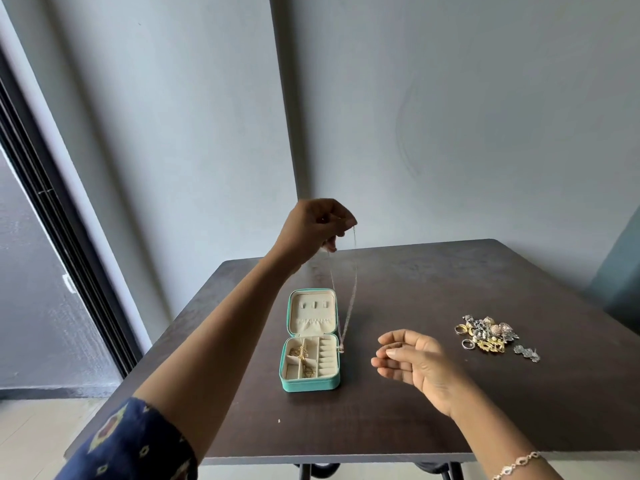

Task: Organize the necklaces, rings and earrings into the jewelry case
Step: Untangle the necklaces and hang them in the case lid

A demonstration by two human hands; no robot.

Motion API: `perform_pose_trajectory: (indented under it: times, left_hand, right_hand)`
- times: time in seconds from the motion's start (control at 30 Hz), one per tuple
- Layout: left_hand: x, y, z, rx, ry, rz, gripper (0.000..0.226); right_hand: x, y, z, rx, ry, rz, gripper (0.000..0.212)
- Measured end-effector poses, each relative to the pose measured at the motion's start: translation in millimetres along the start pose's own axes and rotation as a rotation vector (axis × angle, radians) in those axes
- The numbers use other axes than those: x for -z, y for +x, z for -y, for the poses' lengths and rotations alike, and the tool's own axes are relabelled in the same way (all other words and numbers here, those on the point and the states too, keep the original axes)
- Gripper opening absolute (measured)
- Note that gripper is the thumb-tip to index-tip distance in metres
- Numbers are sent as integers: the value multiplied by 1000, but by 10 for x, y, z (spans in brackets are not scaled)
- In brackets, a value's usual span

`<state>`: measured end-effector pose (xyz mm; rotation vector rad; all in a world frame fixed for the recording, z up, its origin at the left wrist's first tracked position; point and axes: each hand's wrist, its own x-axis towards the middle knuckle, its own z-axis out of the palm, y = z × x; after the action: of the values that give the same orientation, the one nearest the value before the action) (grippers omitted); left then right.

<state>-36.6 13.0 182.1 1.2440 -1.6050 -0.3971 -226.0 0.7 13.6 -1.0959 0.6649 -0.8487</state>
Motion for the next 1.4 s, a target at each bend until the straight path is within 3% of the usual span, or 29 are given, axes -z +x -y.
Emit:
perform_pose_trajectory:
  times: [0.23, 0.4, 0.67, 1.13, 1.3, 1.4]
  left_hand:
    - [-16, -69, -48, -1, 5, 26, 3]
    - [-29, -90, -87, -14, 15, 4, 19]
    - [-129, -86, -121, -20, 9, 3, 19]
    - [-151, -33, -38, 6, -15, -25, 19]
    - [-148, -29, 5, -3, -17, -34, 13]
    - [-170, -32, 22, 2, -33, -23, 18]
  right_hand:
    - [-43, 66, 119, 69, -205, 48, 26]
    - [-169, 107, 136, 127, -338, 116, 39]
    - [-96, -119, -14, 69, -287, 89, 19]
    - [-163, 43, -108, 67, -203, 17, 20]
    - [-160, 224, -110, 175, -311, -127, 39]
    - [-194, 231, -124, 160, -302, -81, 58]
